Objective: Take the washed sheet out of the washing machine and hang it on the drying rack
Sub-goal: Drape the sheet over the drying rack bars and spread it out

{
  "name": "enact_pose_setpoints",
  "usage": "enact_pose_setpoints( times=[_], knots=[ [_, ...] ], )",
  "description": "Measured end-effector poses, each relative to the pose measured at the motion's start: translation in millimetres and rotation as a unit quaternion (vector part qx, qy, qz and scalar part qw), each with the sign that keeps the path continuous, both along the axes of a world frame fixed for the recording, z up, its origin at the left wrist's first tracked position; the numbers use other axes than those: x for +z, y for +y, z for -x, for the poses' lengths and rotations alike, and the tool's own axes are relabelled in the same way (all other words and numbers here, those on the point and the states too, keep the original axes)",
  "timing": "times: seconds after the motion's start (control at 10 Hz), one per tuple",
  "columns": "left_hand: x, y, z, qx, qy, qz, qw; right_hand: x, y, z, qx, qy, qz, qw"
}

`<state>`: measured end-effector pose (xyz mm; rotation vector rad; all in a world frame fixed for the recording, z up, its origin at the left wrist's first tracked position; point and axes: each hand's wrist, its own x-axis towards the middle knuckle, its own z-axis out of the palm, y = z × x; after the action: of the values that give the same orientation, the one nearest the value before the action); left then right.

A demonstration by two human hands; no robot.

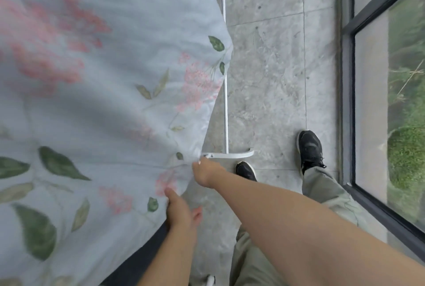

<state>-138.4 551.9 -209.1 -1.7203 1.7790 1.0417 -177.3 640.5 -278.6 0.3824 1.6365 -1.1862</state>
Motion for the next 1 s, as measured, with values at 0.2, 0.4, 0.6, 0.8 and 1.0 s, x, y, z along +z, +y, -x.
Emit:
enact_pose_setpoints(
  times=[0.2,0.4,0.6,0.8,1.0],
  knots=[
    [65.1,73.0,29.0,0.049,-0.053,-0.145,0.987,73.6,58.9,19.2,-0.057,0.017,-0.065,0.996],
    [147.3,144.8,81.4,-0.104,0.063,-0.169,0.978,173.2,151.0,43.1,-0.162,0.043,-0.147,0.975],
    [201.4,196.3,143.5,-0.135,0.145,-0.194,0.961,249.6,237.0,82.2,-0.231,0.131,-0.202,0.943],
    [200.6,250.4,215.1,-0.488,0.189,-0.05,0.851,258.2,319.1,158.6,-0.23,0.155,-0.208,0.938],
    [206.6,290.9,286.5,-0.874,0.108,0.263,0.393,268.5,397.4,234.1,-0.208,0.152,-0.198,0.946]
  ],
)
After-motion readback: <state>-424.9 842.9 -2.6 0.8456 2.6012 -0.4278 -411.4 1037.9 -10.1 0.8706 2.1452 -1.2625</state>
